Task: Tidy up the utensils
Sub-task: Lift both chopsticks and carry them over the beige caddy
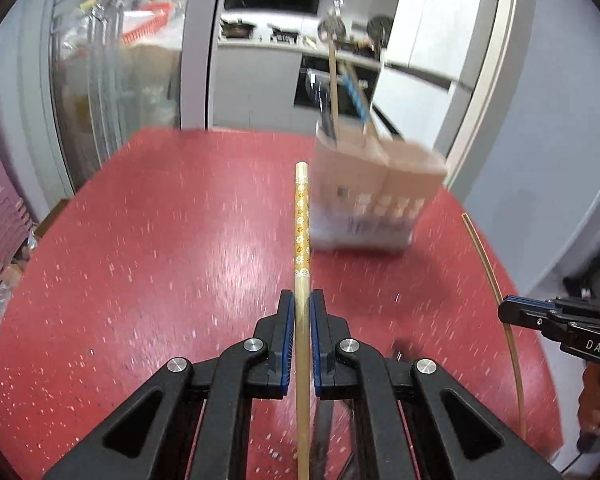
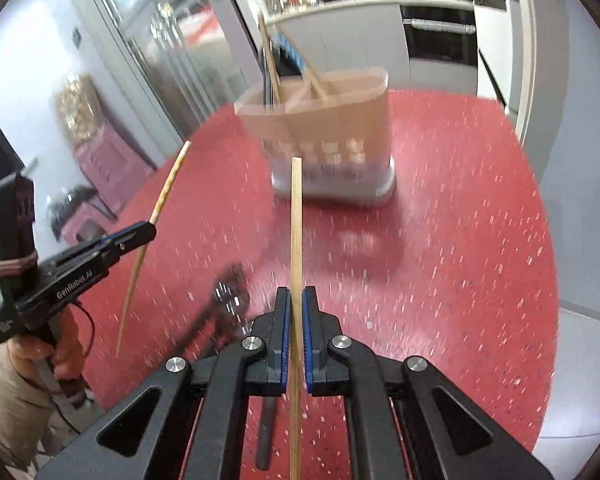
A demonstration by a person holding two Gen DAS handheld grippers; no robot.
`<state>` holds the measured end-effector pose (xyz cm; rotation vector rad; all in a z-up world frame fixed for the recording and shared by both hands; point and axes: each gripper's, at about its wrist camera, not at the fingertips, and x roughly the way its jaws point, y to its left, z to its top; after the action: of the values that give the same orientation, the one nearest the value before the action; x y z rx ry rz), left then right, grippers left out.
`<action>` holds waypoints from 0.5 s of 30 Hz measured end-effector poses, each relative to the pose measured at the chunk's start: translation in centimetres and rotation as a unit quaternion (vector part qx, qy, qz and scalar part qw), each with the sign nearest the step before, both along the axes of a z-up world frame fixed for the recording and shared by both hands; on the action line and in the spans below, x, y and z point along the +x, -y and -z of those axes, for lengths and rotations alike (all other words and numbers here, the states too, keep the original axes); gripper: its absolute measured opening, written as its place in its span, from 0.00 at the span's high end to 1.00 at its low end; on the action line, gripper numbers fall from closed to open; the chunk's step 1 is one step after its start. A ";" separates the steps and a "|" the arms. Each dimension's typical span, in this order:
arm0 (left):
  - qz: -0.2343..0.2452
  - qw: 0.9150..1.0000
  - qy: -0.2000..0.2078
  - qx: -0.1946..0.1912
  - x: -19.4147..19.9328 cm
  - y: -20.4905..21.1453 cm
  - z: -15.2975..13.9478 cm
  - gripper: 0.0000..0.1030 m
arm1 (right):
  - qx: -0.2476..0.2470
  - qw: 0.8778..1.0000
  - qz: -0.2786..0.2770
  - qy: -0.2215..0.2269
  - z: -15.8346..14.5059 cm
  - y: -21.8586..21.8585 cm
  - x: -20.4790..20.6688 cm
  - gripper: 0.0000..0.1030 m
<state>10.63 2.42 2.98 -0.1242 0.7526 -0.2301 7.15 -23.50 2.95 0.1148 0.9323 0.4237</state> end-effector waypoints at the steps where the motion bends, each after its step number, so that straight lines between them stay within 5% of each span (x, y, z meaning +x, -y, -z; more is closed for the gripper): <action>1: -0.004 1.000 0.008 -0.004 0.3 -0.1 -0.8 0.68 | 0.007 1.000 0.003 0.009 -0.8 0.2 0.2 0.94; 15: -0.056 0.987 0.107 -0.105 7.9 -0.1 -8.8 0.68 | 0.055 0.991 0.046 0.111 -9.1 2.7 6.5 0.94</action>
<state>18.54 2.47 11.77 -0.3346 0.5038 -0.2119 13.63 -26.18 12.07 0.2064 0.6808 0.3933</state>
